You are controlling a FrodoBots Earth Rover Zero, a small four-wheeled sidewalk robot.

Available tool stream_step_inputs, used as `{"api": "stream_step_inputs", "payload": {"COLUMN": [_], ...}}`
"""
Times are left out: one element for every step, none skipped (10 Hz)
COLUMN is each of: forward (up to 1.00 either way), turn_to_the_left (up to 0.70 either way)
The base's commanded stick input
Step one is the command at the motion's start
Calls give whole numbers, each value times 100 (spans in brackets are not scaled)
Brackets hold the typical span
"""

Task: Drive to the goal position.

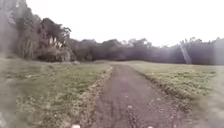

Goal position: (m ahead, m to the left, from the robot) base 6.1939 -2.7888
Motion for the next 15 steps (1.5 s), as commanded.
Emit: {"api": "stream_step_inputs", "payload": {"forward": [70, 70, 70, 70, 70, 70, 70, 70, 70, 70, 70, 70, 70, 70, 70], "turn_to_the_left": [-27, -8, 0, 0, 0, 0, 0, 0, 0, 0, 0, 0, 0, 0, 0]}}
